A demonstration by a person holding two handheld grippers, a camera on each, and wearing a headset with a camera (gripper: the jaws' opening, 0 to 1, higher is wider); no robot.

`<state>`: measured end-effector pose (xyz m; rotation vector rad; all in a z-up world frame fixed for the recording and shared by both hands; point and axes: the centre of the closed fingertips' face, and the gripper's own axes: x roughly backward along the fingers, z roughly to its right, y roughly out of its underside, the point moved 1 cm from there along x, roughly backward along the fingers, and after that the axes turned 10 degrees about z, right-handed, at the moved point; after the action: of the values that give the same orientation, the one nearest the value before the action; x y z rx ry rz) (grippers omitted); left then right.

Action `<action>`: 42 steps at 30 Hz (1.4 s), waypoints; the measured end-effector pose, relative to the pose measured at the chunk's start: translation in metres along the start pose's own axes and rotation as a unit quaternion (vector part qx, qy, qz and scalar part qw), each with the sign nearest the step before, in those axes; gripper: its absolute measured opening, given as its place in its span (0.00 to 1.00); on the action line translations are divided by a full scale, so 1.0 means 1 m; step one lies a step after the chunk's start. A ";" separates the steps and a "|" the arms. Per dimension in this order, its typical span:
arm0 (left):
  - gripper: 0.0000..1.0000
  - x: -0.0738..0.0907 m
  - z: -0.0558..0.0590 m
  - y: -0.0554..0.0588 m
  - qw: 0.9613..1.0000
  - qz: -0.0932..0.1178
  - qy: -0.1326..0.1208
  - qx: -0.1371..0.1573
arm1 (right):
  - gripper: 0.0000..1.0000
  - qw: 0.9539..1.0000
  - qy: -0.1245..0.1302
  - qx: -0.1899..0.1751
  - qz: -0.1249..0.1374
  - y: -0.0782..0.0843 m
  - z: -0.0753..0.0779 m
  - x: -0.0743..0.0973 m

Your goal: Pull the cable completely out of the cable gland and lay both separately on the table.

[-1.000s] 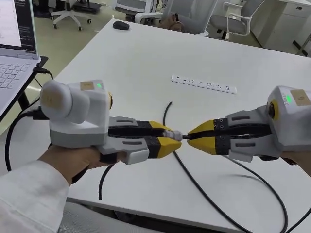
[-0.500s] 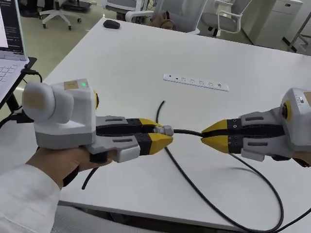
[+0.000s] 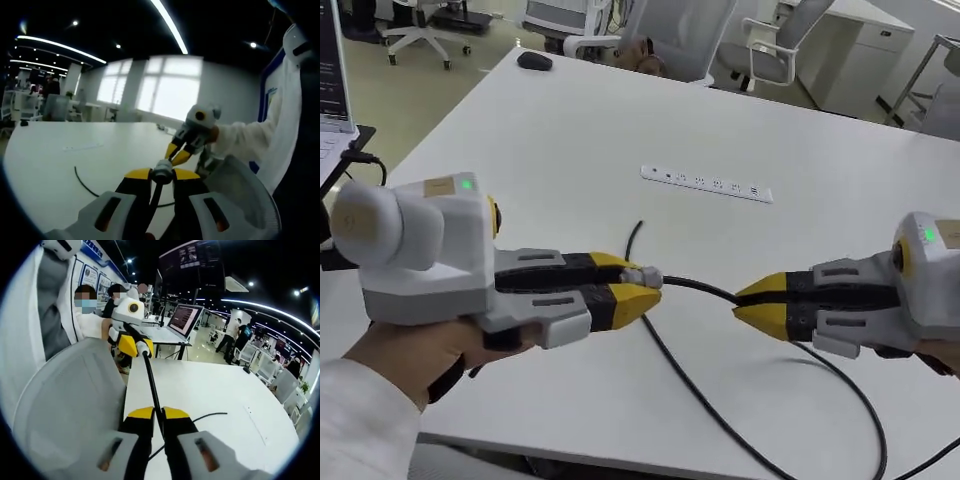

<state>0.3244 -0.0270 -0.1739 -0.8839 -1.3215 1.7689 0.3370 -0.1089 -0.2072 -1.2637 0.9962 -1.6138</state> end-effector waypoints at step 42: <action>0.18 -0.001 -0.003 0.010 0.999 -0.038 0.004 -0.033 | 0.05 0.996 -0.076 0.021 0.045 -0.035 -0.014 -0.045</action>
<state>0.3261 -0.0280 -0.1847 -0.8646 -1.3980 1.6710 0.3251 -0.0537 -0.1908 -1.2751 0.9081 -1.4408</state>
